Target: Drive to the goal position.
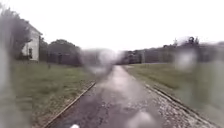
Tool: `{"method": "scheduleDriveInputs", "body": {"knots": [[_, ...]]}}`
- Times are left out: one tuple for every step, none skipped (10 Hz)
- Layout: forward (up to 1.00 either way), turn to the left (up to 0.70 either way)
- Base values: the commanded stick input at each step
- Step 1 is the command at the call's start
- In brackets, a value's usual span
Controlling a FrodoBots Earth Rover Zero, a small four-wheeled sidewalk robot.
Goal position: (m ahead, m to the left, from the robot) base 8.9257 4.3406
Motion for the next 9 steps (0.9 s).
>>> {"method": "scheduleDriveInputs", "body": {"knots": [[0.70, -0.35], [0.70, -0.35], [0.70, -0.35], [0.70, 0.00], [0.70, 0.00], [0.70, 0.00], [0.70, 0.00], [0.70, 0.00], [0.70, 0.00]]}}
